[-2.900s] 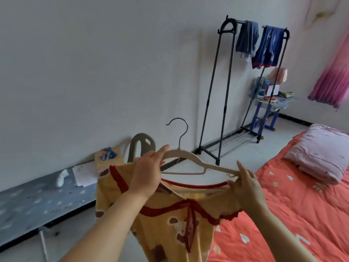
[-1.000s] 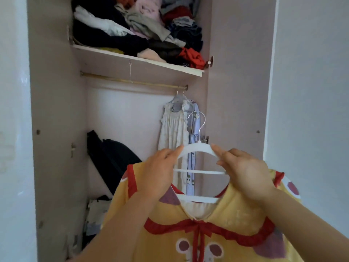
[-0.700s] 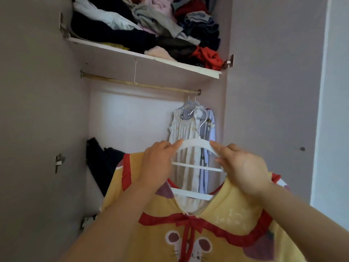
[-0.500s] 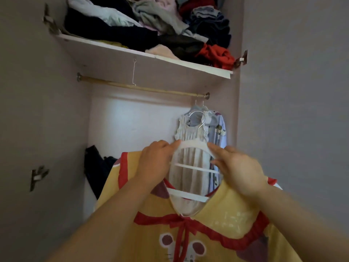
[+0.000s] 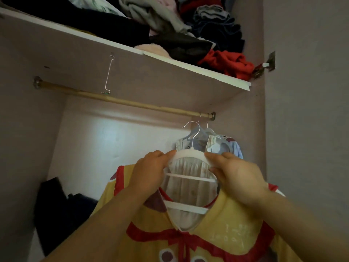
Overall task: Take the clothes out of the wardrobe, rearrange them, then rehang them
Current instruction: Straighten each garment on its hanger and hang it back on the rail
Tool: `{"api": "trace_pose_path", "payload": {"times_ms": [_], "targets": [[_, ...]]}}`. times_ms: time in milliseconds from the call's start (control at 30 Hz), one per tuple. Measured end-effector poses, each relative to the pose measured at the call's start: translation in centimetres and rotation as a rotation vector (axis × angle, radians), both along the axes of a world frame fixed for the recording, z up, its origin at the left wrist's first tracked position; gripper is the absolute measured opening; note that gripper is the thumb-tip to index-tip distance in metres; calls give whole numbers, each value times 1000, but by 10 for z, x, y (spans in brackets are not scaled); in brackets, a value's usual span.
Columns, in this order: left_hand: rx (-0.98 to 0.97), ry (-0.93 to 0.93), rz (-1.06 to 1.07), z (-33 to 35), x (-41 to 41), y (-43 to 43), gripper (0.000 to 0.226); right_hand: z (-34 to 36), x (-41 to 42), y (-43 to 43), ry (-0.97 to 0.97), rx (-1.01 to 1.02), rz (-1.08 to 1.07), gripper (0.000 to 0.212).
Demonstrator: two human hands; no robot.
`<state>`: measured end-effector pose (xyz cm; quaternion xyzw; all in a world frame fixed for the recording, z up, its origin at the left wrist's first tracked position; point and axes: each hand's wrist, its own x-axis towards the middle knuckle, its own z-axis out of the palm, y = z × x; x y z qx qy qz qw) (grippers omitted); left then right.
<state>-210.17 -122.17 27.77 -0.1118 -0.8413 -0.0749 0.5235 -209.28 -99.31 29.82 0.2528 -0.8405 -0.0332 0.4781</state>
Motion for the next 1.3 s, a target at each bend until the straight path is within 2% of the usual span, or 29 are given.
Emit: {"api": "trace_pose_path", "payload": {"times_ms": [333,567,700,833,1100,1200,1300], "targets": [[137,18,-142,57,-206,-51,54,72,-155,-65,124,62,-183,32],[254,17,-325,78,-298,-55,51,125,-226,-79,252,-12,-339,27],[235,12,-349,79,-314,-53,51,142,-251,-94,223,-73,-365,23],[215,-11,-367,68,-321,-56,50,122,-278,-112,148,-70,-361,17],[108,-45,-324,36,-304,-50,51,91,-282,-119,146,-110,-351,38],[98,-100,-280,25,-288,-46,52,75,-270,-117,113,-71,-382,49],[43,-180,-179,9,-265,-42,54,49,-251,-112,61,-13,-404,49]]}}
